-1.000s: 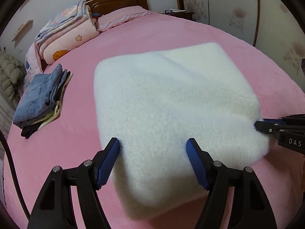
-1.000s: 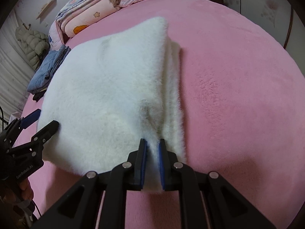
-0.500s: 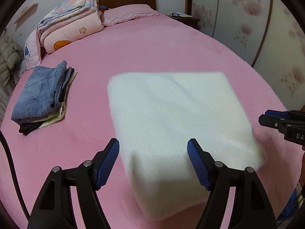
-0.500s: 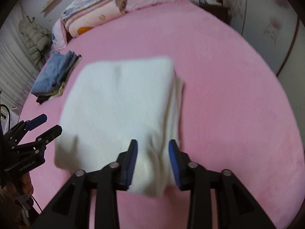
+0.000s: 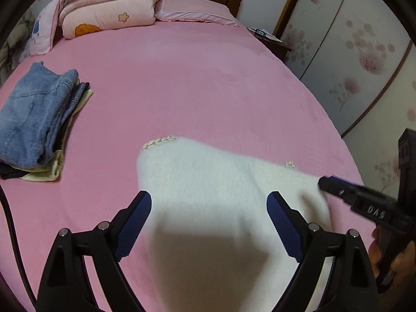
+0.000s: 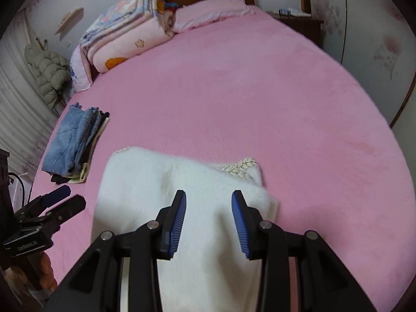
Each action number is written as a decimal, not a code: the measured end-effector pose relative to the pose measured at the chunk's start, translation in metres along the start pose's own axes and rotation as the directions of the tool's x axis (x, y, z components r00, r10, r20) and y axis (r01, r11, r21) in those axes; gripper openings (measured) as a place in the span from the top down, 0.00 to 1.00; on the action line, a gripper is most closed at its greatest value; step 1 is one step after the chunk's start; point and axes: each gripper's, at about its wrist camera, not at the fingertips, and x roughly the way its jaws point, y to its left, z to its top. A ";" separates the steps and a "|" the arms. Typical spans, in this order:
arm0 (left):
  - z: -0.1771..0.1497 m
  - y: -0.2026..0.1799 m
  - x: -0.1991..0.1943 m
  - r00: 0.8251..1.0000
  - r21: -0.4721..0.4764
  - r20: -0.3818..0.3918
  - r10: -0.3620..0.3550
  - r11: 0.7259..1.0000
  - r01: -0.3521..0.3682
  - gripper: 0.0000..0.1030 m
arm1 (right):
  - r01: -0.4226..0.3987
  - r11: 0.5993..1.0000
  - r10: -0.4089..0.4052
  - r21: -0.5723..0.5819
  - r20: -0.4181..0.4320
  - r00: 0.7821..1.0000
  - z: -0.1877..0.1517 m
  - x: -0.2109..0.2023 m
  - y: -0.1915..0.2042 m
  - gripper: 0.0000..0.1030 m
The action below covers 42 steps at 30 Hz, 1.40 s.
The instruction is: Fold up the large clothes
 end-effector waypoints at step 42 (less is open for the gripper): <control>-0.018 -0.001 -0.002 0.984 -0.103 -0.169 0.052 0.992 -0.071 0.01 | 0.028 0.999 -0.029 0.043 0.029 0.999 -0.036 -0.042 -0.027 0.32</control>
